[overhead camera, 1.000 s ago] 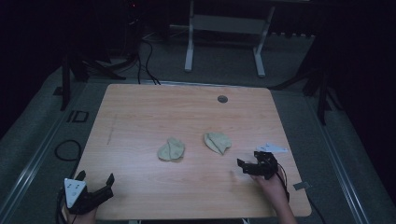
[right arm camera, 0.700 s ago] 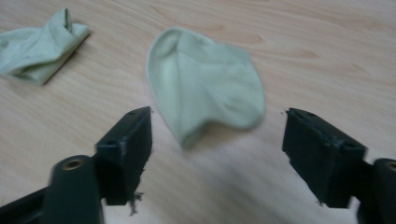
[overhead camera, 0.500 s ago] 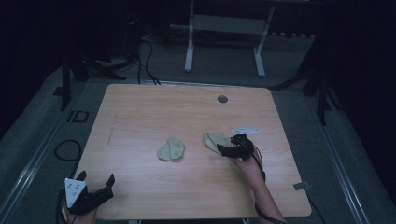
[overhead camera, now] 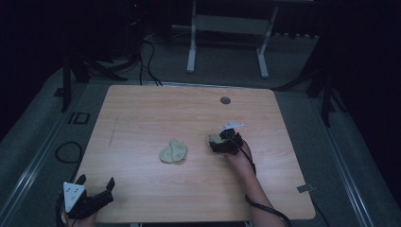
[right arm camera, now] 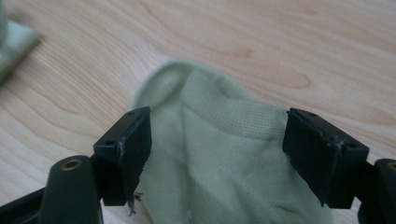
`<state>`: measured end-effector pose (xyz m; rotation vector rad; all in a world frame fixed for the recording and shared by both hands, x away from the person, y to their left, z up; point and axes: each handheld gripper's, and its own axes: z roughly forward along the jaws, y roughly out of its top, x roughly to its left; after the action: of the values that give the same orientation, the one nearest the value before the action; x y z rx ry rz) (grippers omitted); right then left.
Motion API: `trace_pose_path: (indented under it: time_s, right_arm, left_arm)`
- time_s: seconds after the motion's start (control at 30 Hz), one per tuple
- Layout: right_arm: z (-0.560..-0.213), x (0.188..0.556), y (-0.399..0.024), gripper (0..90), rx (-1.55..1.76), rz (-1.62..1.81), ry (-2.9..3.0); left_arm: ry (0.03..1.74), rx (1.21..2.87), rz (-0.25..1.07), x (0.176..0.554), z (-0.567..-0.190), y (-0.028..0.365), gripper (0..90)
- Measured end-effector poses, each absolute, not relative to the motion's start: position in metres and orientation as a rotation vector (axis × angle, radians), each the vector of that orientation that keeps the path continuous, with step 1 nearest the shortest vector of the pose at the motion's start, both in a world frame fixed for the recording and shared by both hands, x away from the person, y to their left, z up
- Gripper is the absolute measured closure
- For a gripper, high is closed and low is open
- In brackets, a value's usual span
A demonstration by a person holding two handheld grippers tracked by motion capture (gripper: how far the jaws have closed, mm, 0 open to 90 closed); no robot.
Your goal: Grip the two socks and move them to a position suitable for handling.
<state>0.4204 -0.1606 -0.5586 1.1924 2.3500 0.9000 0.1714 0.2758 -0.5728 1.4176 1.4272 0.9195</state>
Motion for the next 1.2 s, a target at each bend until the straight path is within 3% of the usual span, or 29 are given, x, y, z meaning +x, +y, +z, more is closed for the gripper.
trace_pose_path:
  time_s: [0.1, 0.17, 0.33, 0.43, 0.57, 0.9, 1.2]
  right_arm:
    - [-0.561, 0.418, -0.159, 26.0, 1.174, 0.88, 2.343]
    - [-0.562, 0.413, -0.158, 37.6, 1.15, 0.908, 2.332]
    - [-0.565, 0.405, -0.157, 45.6, 1.179, 0.953, 2.276]
    - [-0.564, 0.402, -0.156, 66.7, 1.158, 0.946, 2.286]
    - [-0.563, 0.402, -0.155, 74.4, 1.146, 0.935, 2.29]
    - [-0.546, 0.4, -0.152, 78.4, 1.124, 0.893, 2.339]
    - [-0.511, 0.367, -0.153, 78.4, 0.996, 1.0, 2.354]
  left_arm:
    - [1.429, 1.416, 0.915, 0.171, -0.573, 0.276, 2.0]
    - [1.432, 1.419, 0.914, 0.171, -0.573, 0.275, 2.0]
    - [1.435, 1.424, 0.928, 0.168, -0.57, 0.273, 2.0]
    - [1.435, 1.418, 0.938, 0.167, -0.569, 0.273, 2.0]
    - [1.434, 1.432, 0.92, 0.169, -0.57, 0.271, 2.0]
    - [1.427, 1.438, 0.912, 0.176, -0.573, 0.27, 2.0]
    - [1.419, 1.433, 0.892, 0.178, -0.574, 0.271, 2.0]
